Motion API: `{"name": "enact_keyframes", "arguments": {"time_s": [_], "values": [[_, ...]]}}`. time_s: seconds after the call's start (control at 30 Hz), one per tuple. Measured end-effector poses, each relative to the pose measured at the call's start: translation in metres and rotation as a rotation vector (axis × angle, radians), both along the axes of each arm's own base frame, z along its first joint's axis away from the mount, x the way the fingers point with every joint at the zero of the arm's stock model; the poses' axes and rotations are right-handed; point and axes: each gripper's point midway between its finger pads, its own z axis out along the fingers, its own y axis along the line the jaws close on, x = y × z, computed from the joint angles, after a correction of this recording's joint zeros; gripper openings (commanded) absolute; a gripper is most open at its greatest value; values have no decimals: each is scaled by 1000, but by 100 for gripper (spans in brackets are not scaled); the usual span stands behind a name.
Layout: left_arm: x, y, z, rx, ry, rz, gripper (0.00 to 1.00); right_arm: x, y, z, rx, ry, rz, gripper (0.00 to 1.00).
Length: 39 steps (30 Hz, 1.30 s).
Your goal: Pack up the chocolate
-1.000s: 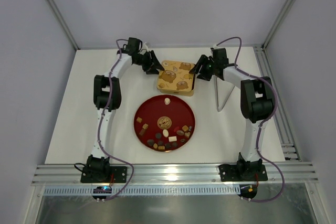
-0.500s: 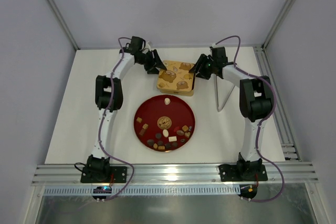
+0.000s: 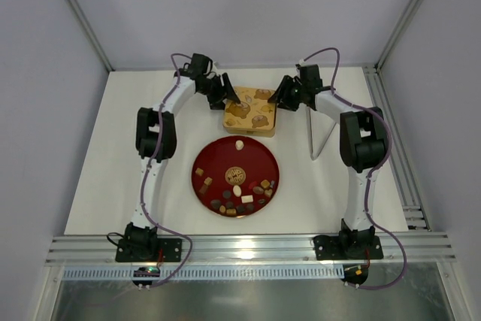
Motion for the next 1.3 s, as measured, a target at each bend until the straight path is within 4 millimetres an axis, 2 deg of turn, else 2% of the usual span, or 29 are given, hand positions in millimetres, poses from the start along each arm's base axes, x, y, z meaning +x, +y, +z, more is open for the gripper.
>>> {"name": "enact_keyframes", "arguments": {"time_s": [0.27, 0.5, 0.6, 0.8, 1.3], "values": [[-9, 5, -1, 44, 5, 14, 65, -1, 8, -3, 1, 0, 31, 54], [-9, 7, -1, 94, -24, 15, 70, -4, 15, -3, 0, -4, 60, 63], [-9, 8, -1, 108, -29, 15, 71, -6, 17, -3, 0, -5, 69, 70], [0, 14, 5, 156, -69, 36, 72, -8, 21, -3, 0, -4, 85, 80], [13, 18, 16, 167, -118, 64, 76, -11, 21, -6, -15, -1, 98, 82]]}}
